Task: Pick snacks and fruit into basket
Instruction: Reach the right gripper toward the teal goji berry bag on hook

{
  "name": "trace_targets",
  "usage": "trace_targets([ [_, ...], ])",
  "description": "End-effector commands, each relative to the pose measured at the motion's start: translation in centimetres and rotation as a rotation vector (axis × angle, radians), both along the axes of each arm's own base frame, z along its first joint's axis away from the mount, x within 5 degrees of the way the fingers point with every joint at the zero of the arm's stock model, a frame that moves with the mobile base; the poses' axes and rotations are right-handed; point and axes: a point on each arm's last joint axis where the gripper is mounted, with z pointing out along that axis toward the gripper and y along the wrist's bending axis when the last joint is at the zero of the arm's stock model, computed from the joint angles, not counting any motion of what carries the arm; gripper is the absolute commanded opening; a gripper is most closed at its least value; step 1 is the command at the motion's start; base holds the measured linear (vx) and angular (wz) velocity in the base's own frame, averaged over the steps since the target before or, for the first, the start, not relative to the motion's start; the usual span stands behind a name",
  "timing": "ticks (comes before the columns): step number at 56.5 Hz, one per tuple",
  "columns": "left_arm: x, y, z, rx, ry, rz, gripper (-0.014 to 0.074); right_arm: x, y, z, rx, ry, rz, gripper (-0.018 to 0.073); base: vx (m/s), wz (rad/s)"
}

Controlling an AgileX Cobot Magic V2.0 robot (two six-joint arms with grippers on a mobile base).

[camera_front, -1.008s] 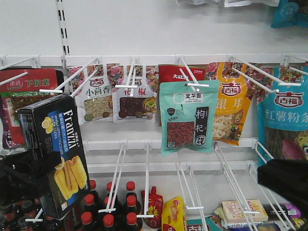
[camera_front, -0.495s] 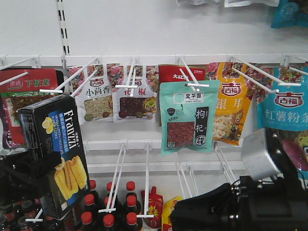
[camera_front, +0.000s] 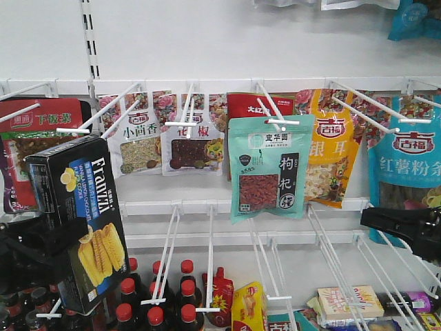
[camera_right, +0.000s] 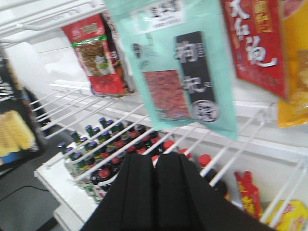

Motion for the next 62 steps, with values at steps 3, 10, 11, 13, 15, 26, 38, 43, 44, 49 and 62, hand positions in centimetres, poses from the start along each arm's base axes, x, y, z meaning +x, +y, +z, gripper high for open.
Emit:
trace_targets([
  [3, -0.3, -0.4, 2.1, -0.055, -0.076, -0.043, 0.0002, 2.3, -1.1, 2.4, 0.051, -0.161, -0.002, -0.0007, 0.00, 0.00],
  [10, -0.4, -0.5, 2.1, -0.059, -0.082, -0.054, 0.0002, 5.5, -2.1, 2.6, 0.045, -0.188, 0.008, -0.0007, 0.00, 0.00],
  [11, -0.4, -0.5, 2.2, -0.060, -0.083, -0.056, 0.0002, 5.9, -2.2, 2.4, 0.047, -0.187, 0.010, -0.0007, 0.00, 0.00],
  [13, -0.4, -0.5, 2.2, -0.060, -0.084, -0.058, 0.0002, 6.7, -2.5, 2.4, 0.045, -0.195, 0.012, -0.0007, 0.00, 0.00],
  [15, -0.4, -0.5, 2.2, -0.060, -0.084, -0.058, 0.0002, 7.7, -2.9, 2.2, 0.040, -0.201, 0.017, -0.0007, 0.00, 0.00],
  [26, -0.4, -0.5, 2.2, -0.061, -0.084, -0.059, 0.0002, 11.6, -3.3, 1.0, 0.051, -0.239, 0.083, -0.0007, 0.00, 0.00],
  [38, -0.5, -0.6, 2.2, -0.065, -0.090, -0.071, 0.0002, 14.6, -0.6, 0.9, 0.041, -0.290, 0.167, 0.0029, 0.00, 0.00],
  [43, -0.5, -0.6, 2.2, -0.065, -0.091, -0.072, 0.0002, 15.1, 0.6, 1.3, 0.029, -0.320, 0.198, 0.0094, 0.00, 0.00],
  [44, -0.5, -0.6, 2.2, -0.065, -0.091, -0.072, 0.0002, 15.2, 0.8, 1.4, 0.028, -0.325, 0.203, 0.0106, 0.00, 0.00],
  [49, -0.5, -0.6, 2.2, -0.065, -0.091, -0.072, 0.0002, 15.3, 2.0, 1.9, 0.022, -0.343, 0.223, 0.0212, 0.00, 0.00],
  [62, -0.5, -0.6, 2.2, -0.065, -0.091, -0.072, 0.0002, 15.5, 3.2, 2.4, 0.043, -0.328, 0.243, 0.0553, 0.00, 0.00],
])
